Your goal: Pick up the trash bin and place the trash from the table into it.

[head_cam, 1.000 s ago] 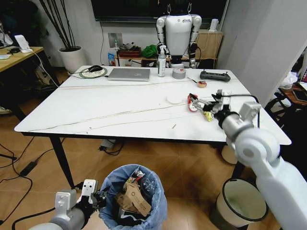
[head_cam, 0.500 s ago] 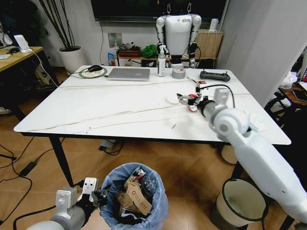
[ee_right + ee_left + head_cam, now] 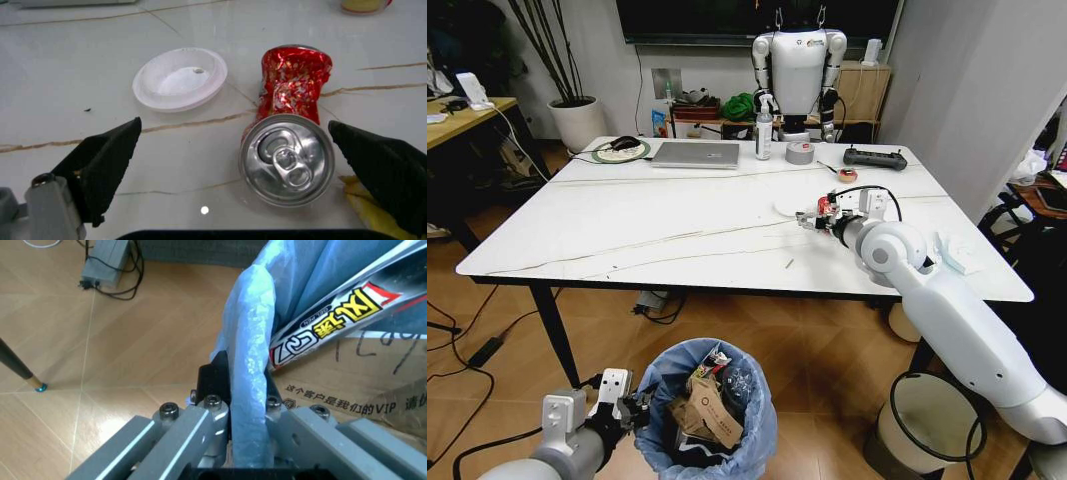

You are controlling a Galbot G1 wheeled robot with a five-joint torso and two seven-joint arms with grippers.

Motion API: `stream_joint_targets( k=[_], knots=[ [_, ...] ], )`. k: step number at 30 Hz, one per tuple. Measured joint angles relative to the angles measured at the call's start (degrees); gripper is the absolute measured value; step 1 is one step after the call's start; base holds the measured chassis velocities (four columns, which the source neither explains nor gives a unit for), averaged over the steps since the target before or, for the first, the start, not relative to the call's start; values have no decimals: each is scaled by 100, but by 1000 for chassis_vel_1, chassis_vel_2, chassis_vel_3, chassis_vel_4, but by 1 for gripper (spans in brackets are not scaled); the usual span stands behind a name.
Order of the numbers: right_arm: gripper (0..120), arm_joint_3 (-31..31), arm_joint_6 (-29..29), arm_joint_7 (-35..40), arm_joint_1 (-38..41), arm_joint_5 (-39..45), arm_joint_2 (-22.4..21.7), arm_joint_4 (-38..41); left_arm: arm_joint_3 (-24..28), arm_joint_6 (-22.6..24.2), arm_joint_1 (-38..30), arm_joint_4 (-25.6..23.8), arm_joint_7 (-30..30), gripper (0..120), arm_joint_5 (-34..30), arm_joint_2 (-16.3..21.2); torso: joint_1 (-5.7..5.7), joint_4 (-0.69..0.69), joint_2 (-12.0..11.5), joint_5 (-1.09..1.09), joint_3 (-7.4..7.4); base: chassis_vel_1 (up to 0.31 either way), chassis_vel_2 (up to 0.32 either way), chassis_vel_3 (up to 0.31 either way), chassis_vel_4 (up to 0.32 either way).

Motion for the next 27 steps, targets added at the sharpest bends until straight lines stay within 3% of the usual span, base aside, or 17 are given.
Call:
stream_joint_targets(
  k=[24,27],
  knots=[
    [100,44,27,-14,-65,-101,43,-327,-39,0,-18,0,38,0,-16,12,-1,1,0,0,0,0,0,0,0],
    [95,41,35,-27,-73,-153,41,-325,-43,0,-18,0,38,0,-18,13,-1,1,0,0,0,0,0,0,0]
  ],
)
